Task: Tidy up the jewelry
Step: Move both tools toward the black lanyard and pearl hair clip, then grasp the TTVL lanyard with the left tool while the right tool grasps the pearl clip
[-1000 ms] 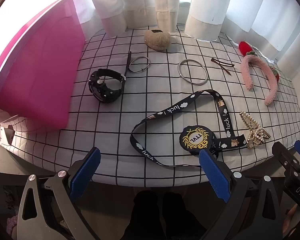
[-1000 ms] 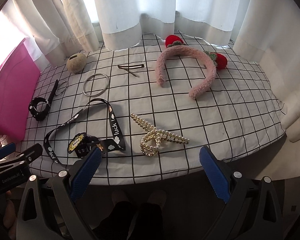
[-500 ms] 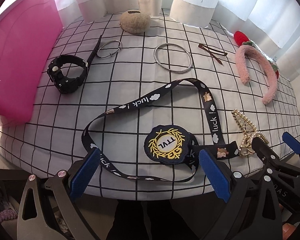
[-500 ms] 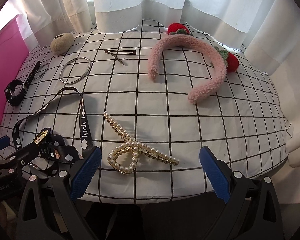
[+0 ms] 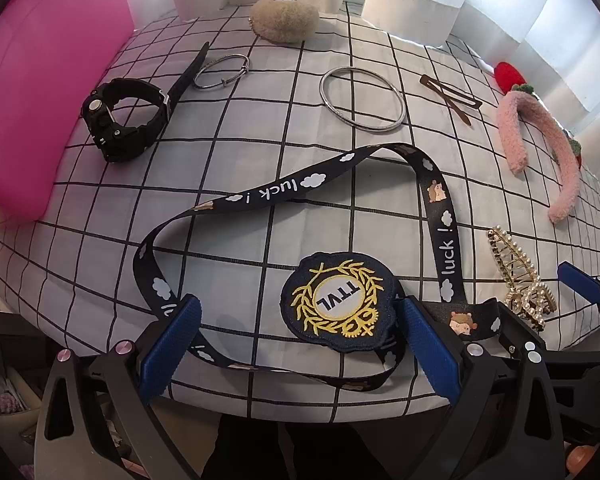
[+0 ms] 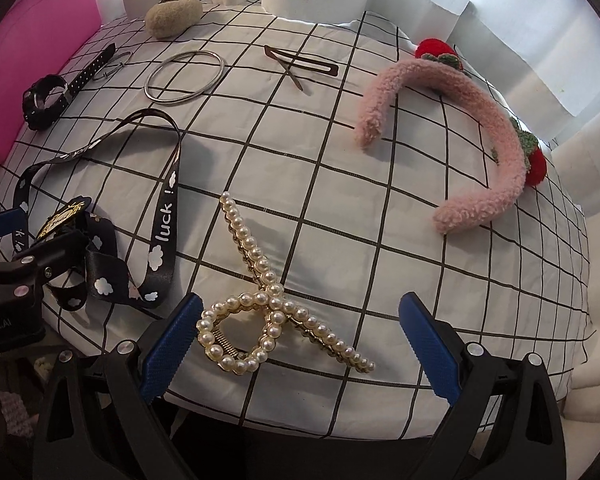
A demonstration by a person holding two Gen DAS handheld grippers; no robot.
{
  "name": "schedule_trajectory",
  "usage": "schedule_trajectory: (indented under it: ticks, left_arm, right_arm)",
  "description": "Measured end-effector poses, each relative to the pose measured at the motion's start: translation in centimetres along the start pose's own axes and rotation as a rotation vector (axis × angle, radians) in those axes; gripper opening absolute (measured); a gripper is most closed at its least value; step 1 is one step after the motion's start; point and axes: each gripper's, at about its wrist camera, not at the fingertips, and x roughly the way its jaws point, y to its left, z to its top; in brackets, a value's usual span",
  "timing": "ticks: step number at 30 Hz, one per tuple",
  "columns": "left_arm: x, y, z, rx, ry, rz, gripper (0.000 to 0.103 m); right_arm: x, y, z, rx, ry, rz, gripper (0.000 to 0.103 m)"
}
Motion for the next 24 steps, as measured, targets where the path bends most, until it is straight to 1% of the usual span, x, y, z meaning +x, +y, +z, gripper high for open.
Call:
schedule_trajectory:
  ticks: [6, 9, 15, 19, 23, 24]
  left_arm:
    - [1.3, -1.1, 0.2, 0.004, 0.011, 0.024, 0.097]
    - [1.3, -1.2, -0.2, -0.003, -0.016, 0.028, 0.098]
    - [1.4, -1.2, -1.2, -0.019, -0.047, 0.056, 0.098]
    - [1.2, -1.0, -0.9, -0.012, -0.036, 0.048, 0.098]
    - [1.0, -1.2, -1.0, -0.012, -0.034, 0.041, 0.094]
    - [0.9, -1.2, -1.1, -0.010, -0.037, 0.038, 0.091]
  right_arm:
    - [1.3, -0.8, -0.2, 0.000, -0.004, 0.040, 0.094]
    - [1.6, -1.6, -0.4, 0.029, -0.016, 0.086, 0.094]
    - [1.5, -1.4, -0.6, 0.005, -0.048, 0.090, 0.094]
    - [1.4, -1.3, -0.6, -0.001, -0.054, 0.101, 0.093]
    - [1.0, -1.1, -1.1, -0.005, -0.055, 0.108, 0.092]
    - [1.1, -1.2, -1.1, -0.006, -0.056, 0.109, 0.091]
